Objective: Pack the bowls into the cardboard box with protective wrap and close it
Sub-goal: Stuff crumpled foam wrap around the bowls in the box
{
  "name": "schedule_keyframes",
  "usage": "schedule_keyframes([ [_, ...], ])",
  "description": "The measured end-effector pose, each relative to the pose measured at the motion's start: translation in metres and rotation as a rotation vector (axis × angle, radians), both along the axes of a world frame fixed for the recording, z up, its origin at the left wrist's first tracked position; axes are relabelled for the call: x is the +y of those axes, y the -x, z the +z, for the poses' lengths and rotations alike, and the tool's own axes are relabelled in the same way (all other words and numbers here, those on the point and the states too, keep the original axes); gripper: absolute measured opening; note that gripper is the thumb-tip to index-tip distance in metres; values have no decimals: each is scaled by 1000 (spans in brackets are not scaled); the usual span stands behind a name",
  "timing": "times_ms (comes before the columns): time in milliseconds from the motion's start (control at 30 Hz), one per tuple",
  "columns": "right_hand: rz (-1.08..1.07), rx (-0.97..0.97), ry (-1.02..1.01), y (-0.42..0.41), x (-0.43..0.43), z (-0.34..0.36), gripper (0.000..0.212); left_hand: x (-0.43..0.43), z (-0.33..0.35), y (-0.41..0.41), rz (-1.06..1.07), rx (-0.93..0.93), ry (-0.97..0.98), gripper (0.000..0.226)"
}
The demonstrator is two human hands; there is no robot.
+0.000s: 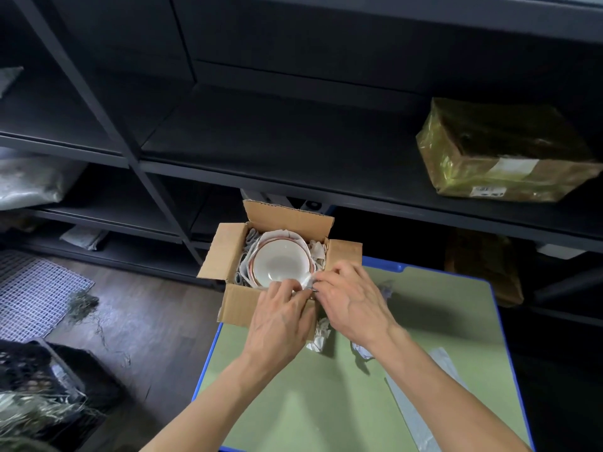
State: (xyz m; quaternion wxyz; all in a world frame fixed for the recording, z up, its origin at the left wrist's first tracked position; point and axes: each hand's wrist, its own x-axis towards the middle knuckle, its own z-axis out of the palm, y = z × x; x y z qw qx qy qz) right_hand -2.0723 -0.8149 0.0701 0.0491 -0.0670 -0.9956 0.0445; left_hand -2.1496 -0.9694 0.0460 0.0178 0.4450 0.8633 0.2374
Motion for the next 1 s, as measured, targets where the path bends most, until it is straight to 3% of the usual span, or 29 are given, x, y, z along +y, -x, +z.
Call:
schedule_keyframes([
  [333, 52, 11, -10, -2, -1, 11, 24, -1, 3, 0, -18, -13, 27, 29],
  [767, -95, 217, 124, -61, 10, 20, 22, -5, 17, -19, -126, 12, -189, 18],
  [867, -170, 219, 192, -78, 9, 14, 21, -8, 19, -40, -211, -55, -229, 12],
  [1000, -258, 83, 246, -100, 15, -10, 20, -17, -6, -70, -300, -199, -107, 17],
])
